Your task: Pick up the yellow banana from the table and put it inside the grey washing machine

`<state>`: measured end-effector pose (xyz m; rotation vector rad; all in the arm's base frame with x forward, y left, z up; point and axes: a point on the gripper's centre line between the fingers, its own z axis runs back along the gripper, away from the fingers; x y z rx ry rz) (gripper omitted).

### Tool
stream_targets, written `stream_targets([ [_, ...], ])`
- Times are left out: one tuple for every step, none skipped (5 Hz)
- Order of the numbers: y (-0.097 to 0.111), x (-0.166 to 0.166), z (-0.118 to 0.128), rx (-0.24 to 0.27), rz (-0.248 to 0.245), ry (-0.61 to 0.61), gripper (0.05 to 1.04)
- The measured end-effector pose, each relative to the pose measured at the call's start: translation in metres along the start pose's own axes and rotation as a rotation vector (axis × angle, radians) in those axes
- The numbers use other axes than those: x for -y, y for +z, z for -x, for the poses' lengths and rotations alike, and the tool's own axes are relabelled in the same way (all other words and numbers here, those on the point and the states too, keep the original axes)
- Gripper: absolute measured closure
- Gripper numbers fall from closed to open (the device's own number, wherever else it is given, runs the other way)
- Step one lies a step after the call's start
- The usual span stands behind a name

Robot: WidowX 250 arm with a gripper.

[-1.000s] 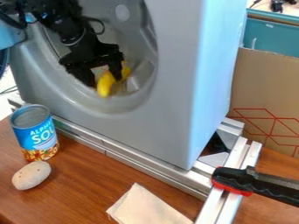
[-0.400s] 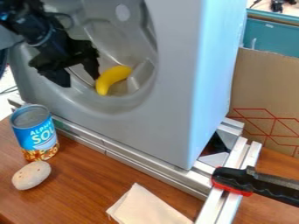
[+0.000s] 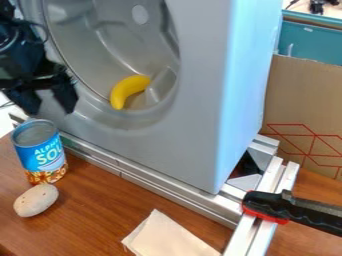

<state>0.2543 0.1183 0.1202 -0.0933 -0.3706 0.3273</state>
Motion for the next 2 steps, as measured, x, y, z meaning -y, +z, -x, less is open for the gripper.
stream_targets([
  [0.002,-0.022,0.030,-0.182,-0.120,-0.149,0.079],
  [0.006,-0.028,0.053,-0.319,-0.160,-0.218,0.079],
])
